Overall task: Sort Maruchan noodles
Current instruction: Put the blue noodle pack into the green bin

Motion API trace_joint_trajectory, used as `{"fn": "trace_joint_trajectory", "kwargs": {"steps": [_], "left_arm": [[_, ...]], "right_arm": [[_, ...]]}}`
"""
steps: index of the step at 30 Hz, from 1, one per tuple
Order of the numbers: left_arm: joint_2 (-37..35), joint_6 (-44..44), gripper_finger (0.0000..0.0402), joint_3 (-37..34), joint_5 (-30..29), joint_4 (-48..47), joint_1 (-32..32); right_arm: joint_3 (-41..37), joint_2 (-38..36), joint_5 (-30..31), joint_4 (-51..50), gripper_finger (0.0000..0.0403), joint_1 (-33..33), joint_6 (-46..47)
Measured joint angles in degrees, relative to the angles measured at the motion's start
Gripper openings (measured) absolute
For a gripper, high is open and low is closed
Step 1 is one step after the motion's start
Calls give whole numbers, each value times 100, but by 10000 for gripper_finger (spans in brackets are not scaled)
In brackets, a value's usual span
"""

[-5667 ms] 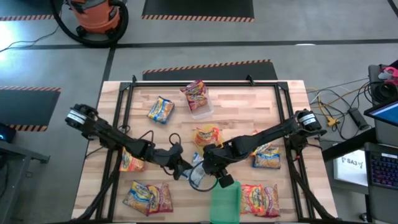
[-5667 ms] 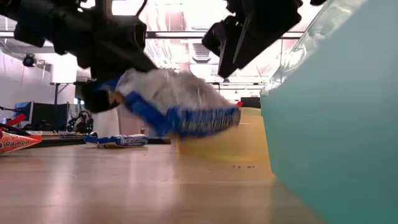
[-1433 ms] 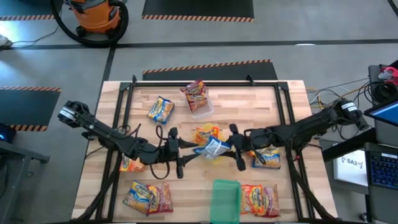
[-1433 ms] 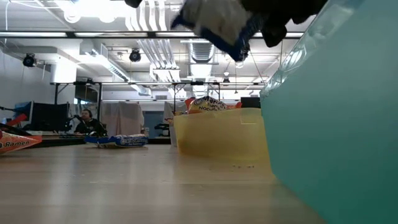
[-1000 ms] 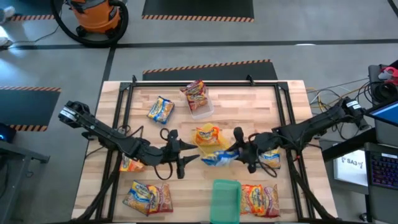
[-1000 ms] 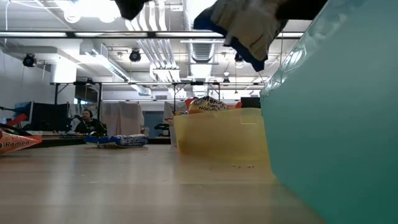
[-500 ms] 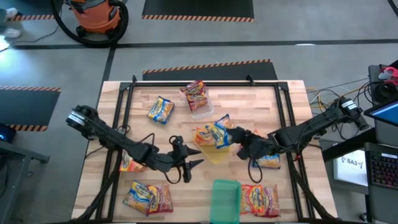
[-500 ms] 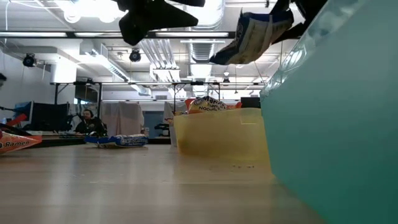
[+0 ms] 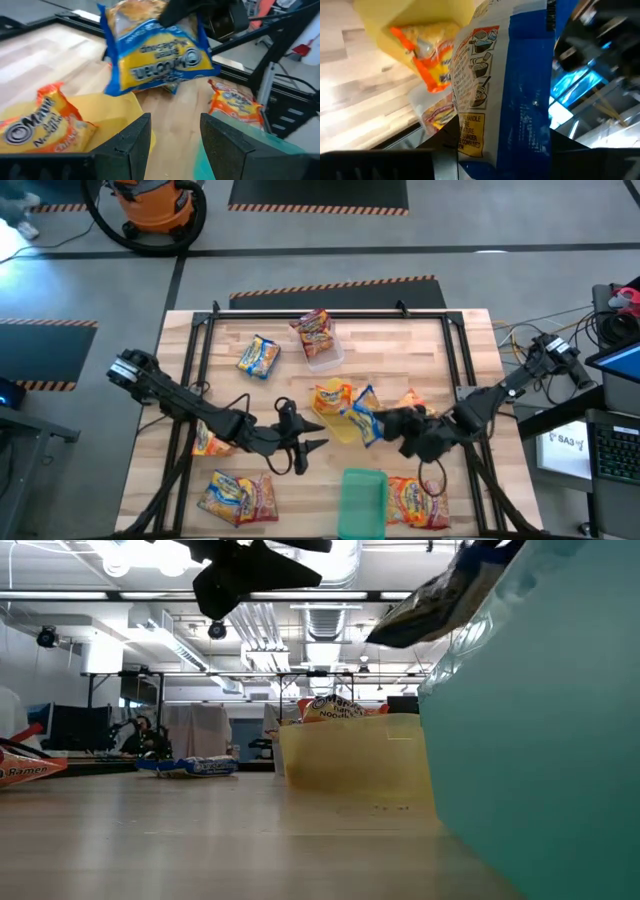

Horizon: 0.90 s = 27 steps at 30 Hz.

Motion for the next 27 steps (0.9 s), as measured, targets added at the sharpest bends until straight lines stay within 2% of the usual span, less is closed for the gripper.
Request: {"fn": "trace_joint_trajectory", "kwargs": {"steps": [9,12,15,20,23,27], "left_arm": [[0,-188,153,-2,-28,-116,0],[0,-299,153,-2,-133,-109,0],[25,-342,153,-4,-135,-19,0],[411,-381,153,-4,-143,885,4],[583,-68,153,-4,-102,1606,8],[638,418,153,-4,-68,2210,-9]], "right_arm": [[163,29,-148,46,113,924,66],[155,163,-11,50,113,1048,423],[145,342,422,358,112,1073,991],[145,591,1414,1738,112,1060,1763],[145,687,1928,2484,112,1039,1975],[145,697,2460,2368,112,1005,1972]]}}
